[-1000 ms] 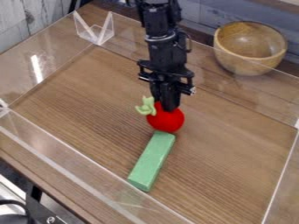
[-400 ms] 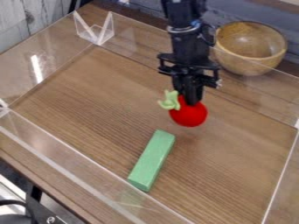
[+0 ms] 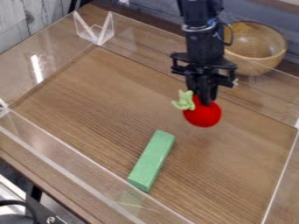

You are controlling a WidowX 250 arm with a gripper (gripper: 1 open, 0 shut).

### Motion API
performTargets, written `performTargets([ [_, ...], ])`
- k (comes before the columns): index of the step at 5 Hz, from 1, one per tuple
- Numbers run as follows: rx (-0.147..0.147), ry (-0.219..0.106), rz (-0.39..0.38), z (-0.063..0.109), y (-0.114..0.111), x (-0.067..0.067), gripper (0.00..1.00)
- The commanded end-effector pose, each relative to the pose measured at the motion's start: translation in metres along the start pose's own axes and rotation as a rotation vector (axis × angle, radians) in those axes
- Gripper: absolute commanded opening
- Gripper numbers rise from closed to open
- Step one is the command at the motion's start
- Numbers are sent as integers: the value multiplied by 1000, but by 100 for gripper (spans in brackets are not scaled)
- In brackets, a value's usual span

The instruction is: Move the red object to the right side of the table

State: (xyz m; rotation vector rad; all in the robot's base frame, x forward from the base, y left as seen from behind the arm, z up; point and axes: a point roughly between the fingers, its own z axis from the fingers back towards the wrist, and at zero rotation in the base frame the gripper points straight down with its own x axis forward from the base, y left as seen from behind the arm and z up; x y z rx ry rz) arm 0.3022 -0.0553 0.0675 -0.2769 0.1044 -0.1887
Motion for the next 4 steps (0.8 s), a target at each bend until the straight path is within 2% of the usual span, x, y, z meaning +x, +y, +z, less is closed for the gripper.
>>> performTargets([
  [1, 7, -44, -17, 10, -12, 11, 0],
  [4, 12, -9, 13, -13, -35, 27, 0],
])
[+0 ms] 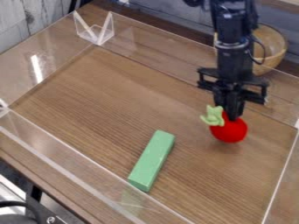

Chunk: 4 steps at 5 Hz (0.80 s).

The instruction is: Move the red object to the right side of the table

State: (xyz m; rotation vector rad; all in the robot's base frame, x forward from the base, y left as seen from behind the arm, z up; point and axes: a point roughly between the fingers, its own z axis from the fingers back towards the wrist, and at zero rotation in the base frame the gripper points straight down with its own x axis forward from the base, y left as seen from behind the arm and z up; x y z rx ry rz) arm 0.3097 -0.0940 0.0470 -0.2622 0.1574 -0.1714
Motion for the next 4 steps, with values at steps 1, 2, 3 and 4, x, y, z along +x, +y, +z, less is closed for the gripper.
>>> performTargets([
  [1, 6, -48, -5, 10, -14, 15, 0],
  [2, 5, -32, 2, 4, -20, 21, 0],
  [3, 1, -20, 14, 1, -23, 24, 0],
  [4, -2, -11, 23, 0, -25, 27, 0],
])
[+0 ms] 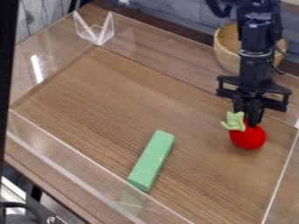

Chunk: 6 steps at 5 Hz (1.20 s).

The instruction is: Move the red object to the right side of the table

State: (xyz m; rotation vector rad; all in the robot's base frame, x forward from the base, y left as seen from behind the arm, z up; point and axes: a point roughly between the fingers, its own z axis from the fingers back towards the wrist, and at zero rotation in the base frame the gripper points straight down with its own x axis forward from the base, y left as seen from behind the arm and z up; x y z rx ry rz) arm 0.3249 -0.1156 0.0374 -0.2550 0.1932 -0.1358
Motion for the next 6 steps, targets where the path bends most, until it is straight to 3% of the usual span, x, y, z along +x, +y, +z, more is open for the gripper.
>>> performTargets([
  [1, -8, -33, -7, 10, -11, 8, 0],
  [6, -16, -8, 35, 7, -13, 16, 0],
])
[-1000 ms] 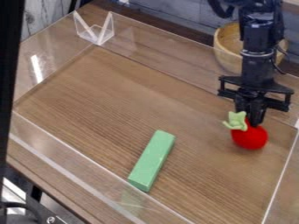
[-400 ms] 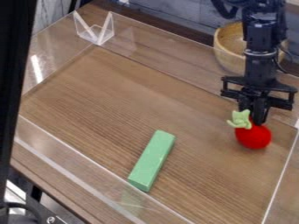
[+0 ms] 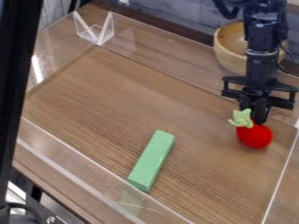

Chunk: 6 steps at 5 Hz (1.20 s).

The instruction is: Move the red object to the right side of the table

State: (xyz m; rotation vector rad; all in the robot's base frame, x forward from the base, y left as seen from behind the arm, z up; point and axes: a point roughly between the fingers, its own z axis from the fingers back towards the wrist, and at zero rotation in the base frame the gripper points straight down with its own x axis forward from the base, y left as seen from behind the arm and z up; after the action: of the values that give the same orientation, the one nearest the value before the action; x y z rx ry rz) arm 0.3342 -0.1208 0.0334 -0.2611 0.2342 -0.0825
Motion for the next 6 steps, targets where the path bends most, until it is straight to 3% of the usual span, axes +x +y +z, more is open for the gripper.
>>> performTargets([
  [1, -1, -38, -14, 10, -11, 6, 0],
  [6, -24, -61, -44, 39, -4, -9, 0],
])
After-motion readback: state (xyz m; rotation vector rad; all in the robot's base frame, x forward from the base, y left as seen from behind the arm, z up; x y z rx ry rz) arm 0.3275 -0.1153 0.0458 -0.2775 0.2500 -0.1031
